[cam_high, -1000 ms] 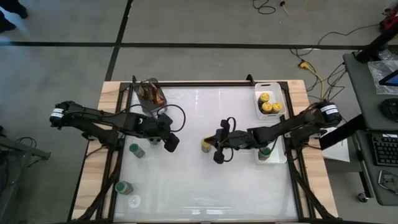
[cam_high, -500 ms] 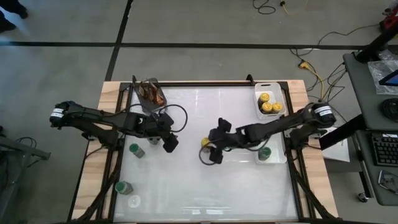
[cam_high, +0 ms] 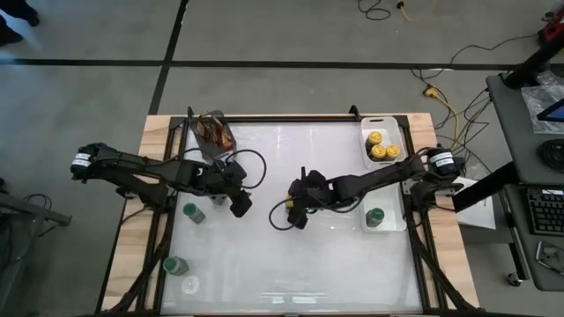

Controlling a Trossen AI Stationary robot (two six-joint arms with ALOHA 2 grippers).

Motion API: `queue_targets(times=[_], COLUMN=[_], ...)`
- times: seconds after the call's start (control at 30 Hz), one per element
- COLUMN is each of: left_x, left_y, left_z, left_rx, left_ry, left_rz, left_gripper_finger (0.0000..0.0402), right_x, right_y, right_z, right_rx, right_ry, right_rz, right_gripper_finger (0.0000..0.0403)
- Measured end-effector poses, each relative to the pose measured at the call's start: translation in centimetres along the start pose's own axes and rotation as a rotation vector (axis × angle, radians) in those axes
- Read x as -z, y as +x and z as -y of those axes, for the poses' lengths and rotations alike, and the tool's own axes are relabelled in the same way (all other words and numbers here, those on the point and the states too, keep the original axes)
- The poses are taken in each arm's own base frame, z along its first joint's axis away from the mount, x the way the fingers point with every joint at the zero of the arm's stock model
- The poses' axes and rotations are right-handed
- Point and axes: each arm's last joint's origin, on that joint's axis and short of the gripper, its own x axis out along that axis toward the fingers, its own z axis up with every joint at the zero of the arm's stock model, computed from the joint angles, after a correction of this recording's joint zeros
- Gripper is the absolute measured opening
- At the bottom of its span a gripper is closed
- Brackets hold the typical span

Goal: Sort spices by type
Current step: Put the yellow seasoning bottle into the top white bin

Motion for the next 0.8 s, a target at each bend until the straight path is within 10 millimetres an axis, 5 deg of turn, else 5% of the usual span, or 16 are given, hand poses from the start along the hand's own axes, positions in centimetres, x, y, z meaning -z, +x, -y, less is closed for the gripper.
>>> queue_targets(times=[0.3, 0.6, 0.8], left_x=[0.1, 0.0, 0.0], left_y=[0.1, 0.1, 0.1], left_z=[0.0, 0.0, 0.0], left_rx=[-0.001, 0.002, 0.001], left_ry=[-0.005, -0.007, 0.004], left_rz=[0.002, 0.005, 0.005], left_gripper_finger=[0.0239, 0.0239, 0.0239], right_x=[-0.3, -0.7, -2.7], right_y=[0.3, 0.4, -2.4], right_z=[0.6, 1.3, 1.5], right_rx=[0.012, -0.060, -0.066], right_ry=[0.047, 0.127, -0.019], right_rz=[-0.002, -0.046, -0.043], right_gripper_finger=[0.0321, 0.0234, 0.0220])
